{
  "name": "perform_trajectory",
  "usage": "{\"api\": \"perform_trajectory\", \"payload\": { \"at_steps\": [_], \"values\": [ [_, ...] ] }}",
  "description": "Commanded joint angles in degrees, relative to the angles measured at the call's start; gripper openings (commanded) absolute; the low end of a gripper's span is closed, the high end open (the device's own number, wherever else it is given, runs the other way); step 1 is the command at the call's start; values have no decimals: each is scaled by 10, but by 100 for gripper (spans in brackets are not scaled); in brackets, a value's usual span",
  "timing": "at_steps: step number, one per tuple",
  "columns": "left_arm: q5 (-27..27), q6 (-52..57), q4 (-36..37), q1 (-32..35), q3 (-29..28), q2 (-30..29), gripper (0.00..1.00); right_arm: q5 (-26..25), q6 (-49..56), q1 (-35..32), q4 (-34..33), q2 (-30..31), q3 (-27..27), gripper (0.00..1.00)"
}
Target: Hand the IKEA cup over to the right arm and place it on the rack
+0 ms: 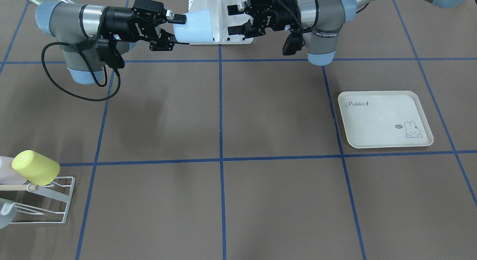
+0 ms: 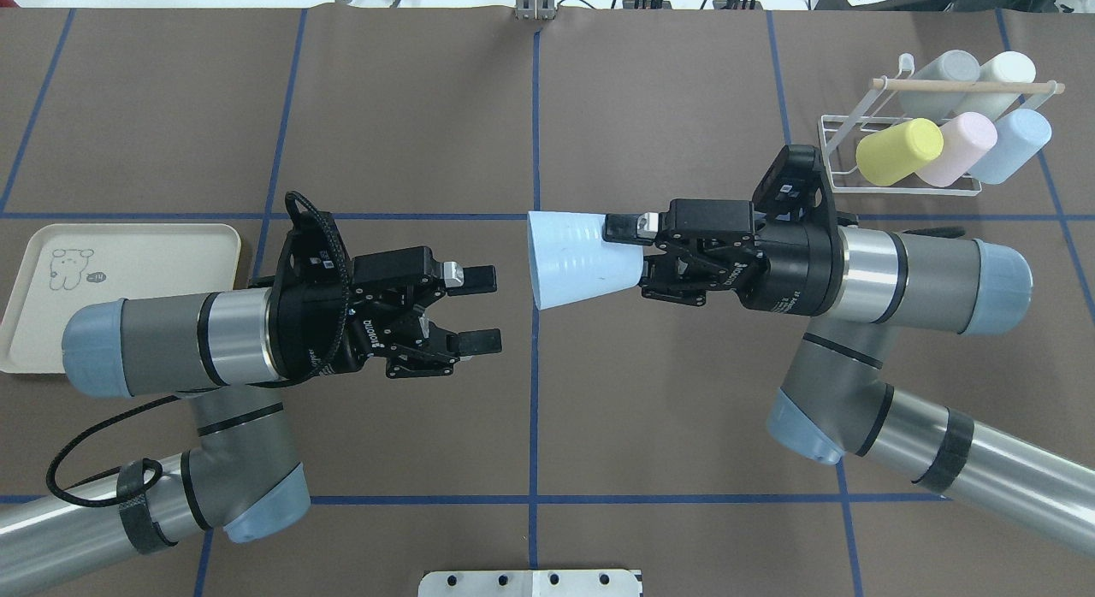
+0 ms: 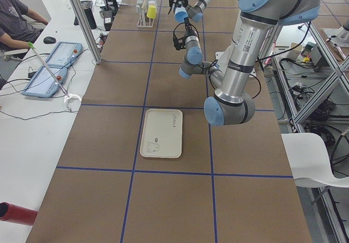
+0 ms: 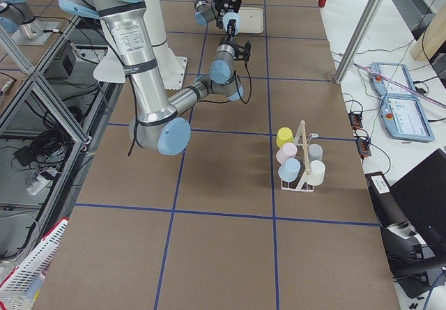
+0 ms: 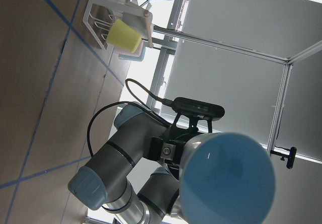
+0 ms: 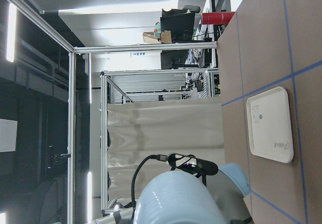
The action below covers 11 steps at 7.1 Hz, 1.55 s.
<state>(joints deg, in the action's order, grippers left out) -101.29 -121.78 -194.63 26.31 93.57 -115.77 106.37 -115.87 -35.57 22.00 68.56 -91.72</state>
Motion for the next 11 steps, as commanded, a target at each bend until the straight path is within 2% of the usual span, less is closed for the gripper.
{"api": "perform_trajectory", "payload": {
  "at_steps": [1,3,4,5,8,10,11],
  "values": [
    [24,59,12,3,-1,0,100,1,48,-26,-14,20,5,23],
    [25,170,91,23,9,2,100,2,87,-50,-68,21,1,23],
    [24,207,118,56,9,9,100,11,97,-74,-105,19,-4,23],
    [25,258,138,73,13,16,100,38,130,-96,-145,18,-15,23],
    [23,369,284,134,51,62,100,193,210,-226,-298,12,-46,23],
    [24,420,381,182,58,64,100,262,257,-303,-379,14,-50,23],
    [23,454,428,204,65,65,100,329,297,-350,-450,13,-55,23]
  ]
}}
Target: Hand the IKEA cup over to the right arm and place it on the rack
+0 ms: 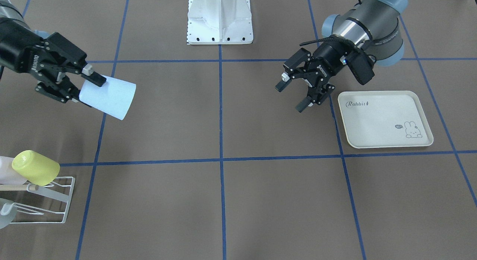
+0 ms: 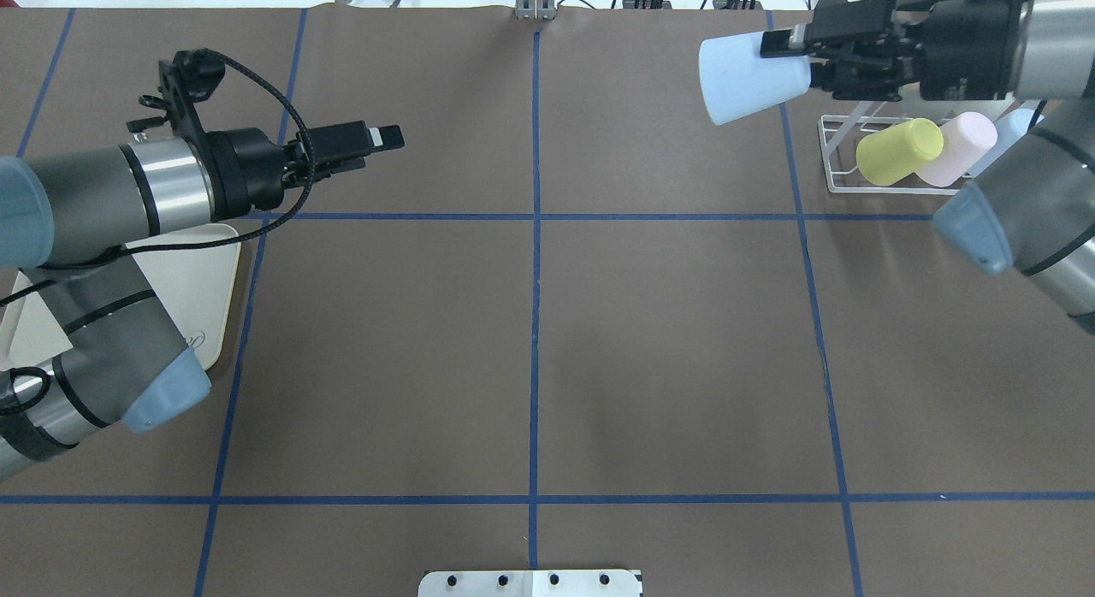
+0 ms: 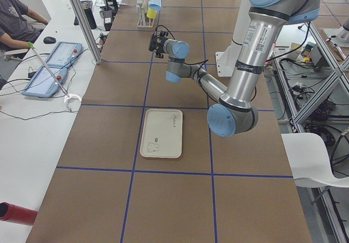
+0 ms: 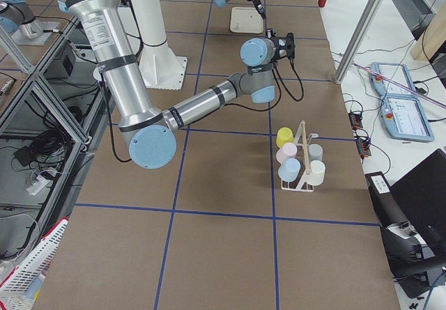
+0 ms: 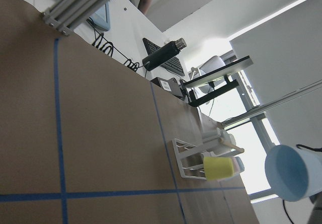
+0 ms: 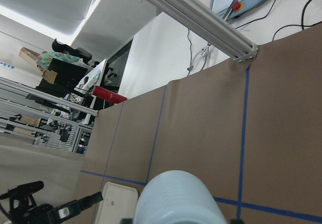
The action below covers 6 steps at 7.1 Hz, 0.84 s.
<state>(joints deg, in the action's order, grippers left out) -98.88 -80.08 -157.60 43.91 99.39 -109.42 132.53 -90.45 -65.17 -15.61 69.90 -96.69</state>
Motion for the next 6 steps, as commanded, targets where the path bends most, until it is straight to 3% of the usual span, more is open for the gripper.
{"api": "perform_trajectory", "payload": {
  "at_steps": [1,3,6],
  "values": [
    [-2,76,120,55,8,2,100,88,100,-86,-119,1,-8,23],
    [-2,163,171,90,8,29,100,86,124,-104,-142,8,-12,23],
    [1,238,172,111,12,89,100,19,134,-105,-151,15,-17,26]
  ]
}}
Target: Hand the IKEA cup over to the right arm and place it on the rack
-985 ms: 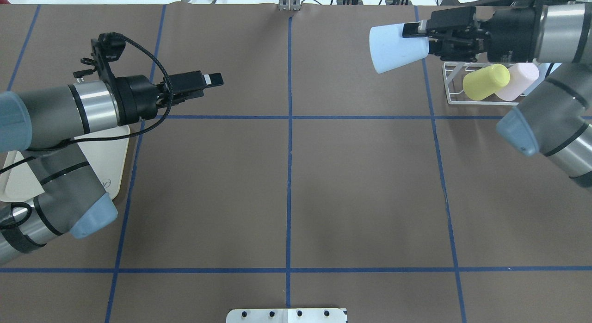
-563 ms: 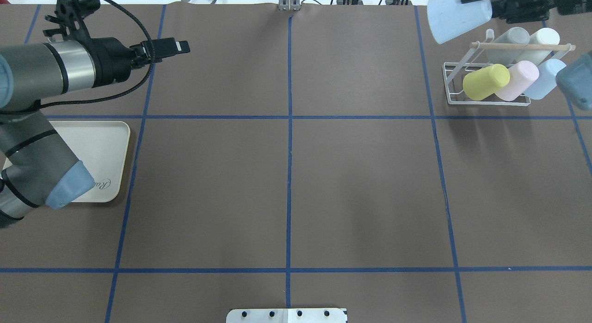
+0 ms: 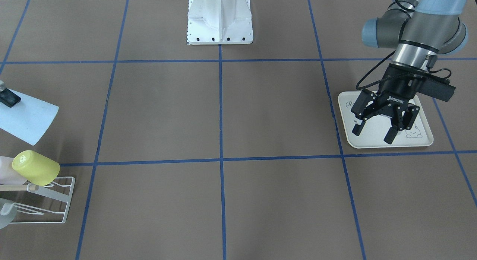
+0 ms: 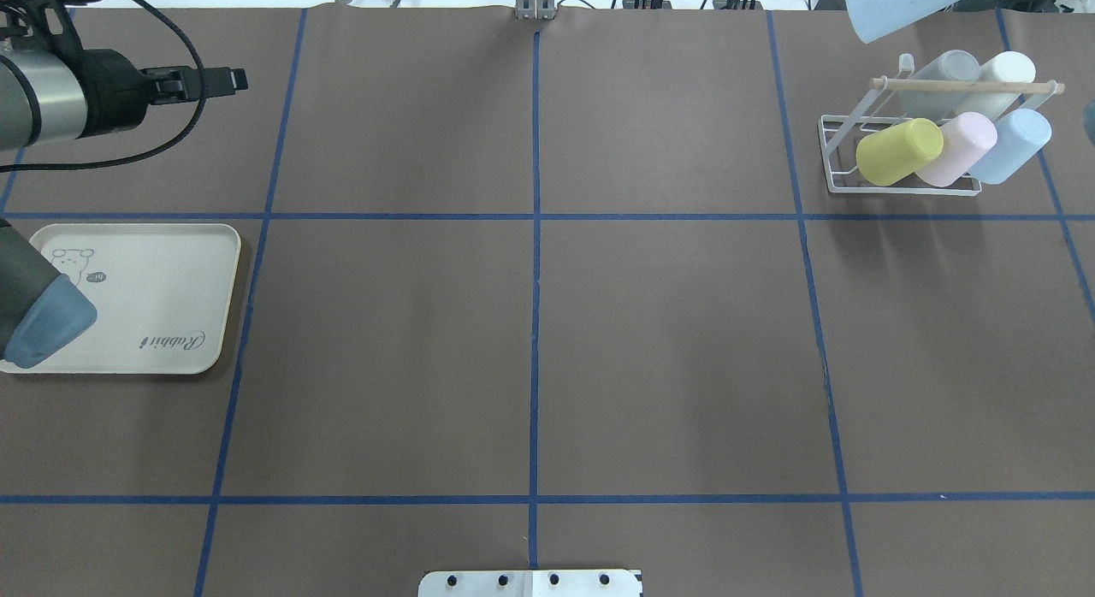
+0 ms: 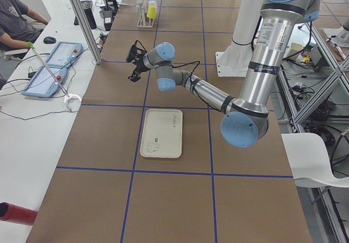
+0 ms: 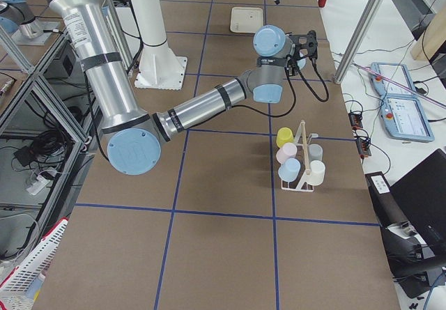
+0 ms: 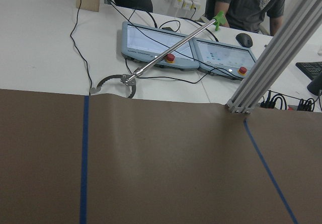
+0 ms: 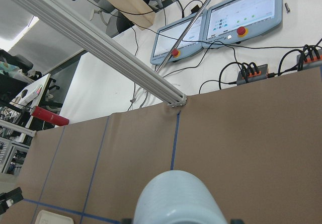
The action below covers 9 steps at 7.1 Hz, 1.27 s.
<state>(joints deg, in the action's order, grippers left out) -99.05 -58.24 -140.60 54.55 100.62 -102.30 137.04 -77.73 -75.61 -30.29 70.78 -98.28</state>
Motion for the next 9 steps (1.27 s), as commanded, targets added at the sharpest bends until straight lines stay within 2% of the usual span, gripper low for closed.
{"api": "perform_trajectory", "payload": {
  "at_steps": [1,3,4,5,7,8,9],
  "values": [
    [3,33,2,20,0,26,100,-83,21,6,-6,21,-10,30],
    [3,56,2,23,-4,32,100,-155,72,20,-9,68,-20,32],
    [4,57,2,23,-5,41,100,-160,113,21,-24,79,-22,32],
    [4,57,2,24,-5,43,100,-155,187,18,-72,87,-37,32],
    [4,73,2,24,-9,53,100,-137,286,12,-269,96,-126,31],
    [2,98,2,28,-10,64,100,-106,335,3,-350,83,-139,31],
    [-3,108,5,35,-11,70,100,-66,340,-3,-397,69,-132,30]
  ]
}}
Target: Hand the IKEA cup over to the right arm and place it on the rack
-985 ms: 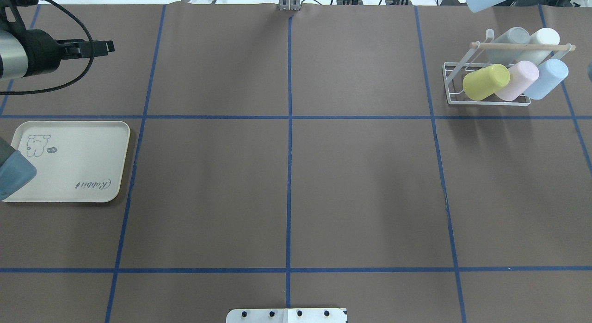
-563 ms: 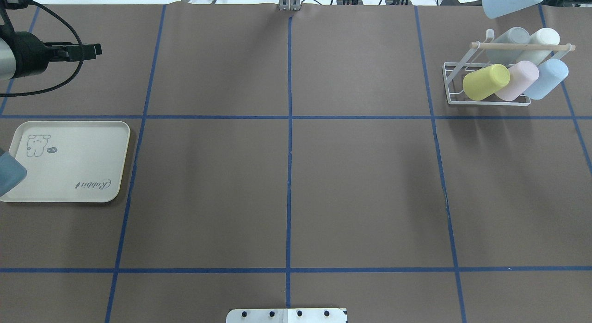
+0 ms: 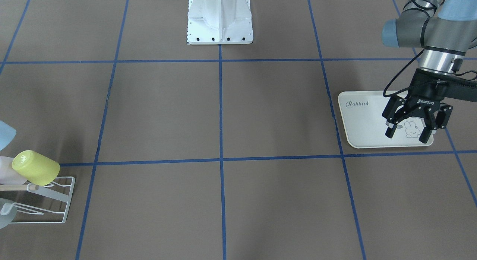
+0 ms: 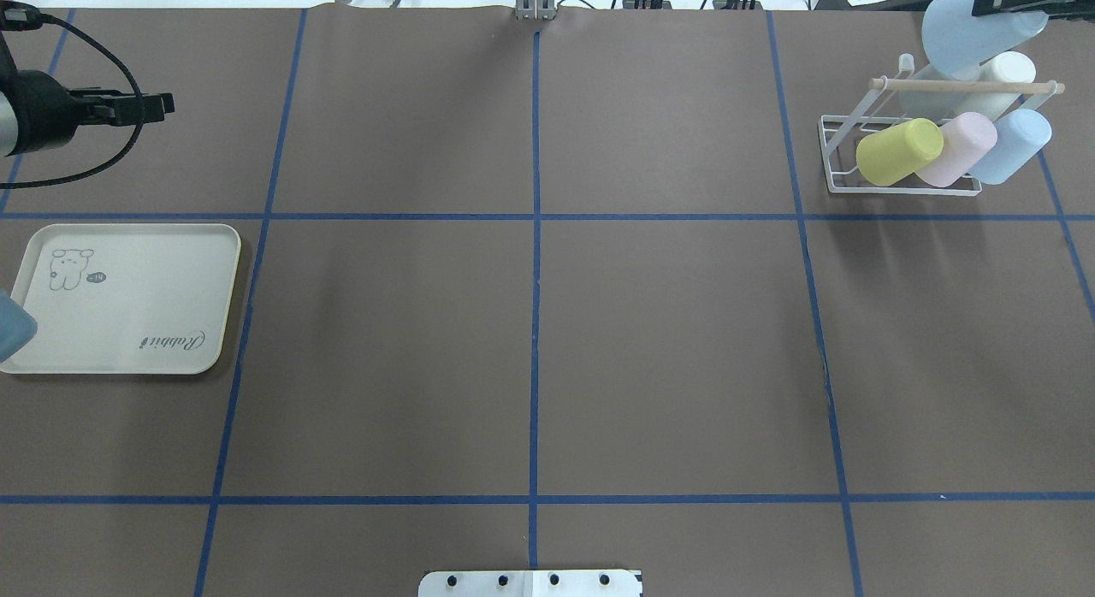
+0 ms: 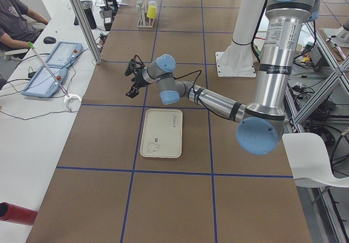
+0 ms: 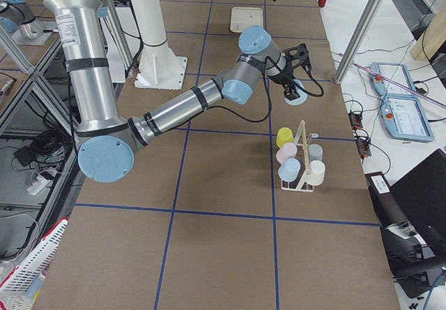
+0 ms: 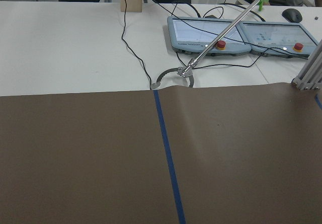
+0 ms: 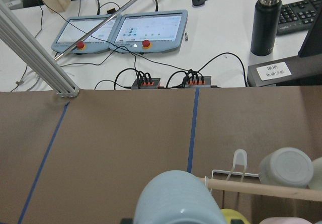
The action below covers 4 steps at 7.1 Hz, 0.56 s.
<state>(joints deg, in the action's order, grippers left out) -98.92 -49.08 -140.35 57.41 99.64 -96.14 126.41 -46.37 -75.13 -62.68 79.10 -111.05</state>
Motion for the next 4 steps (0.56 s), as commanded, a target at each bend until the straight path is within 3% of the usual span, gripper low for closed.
{"api": "perform_trajectory", "payload": {
  "at_steps": [1,3,4],
  "values": [
    [-21,40,36,20,0,17,100,57,47,-11,-123,-24,0,29],
    [-28,130,99,49,-1,16,100,57,161,-13,-227,-39,4,29],
    [-29,140,109,52,-1,17,100,57,190,-19,-291,-74,17,29]
  ]
}}
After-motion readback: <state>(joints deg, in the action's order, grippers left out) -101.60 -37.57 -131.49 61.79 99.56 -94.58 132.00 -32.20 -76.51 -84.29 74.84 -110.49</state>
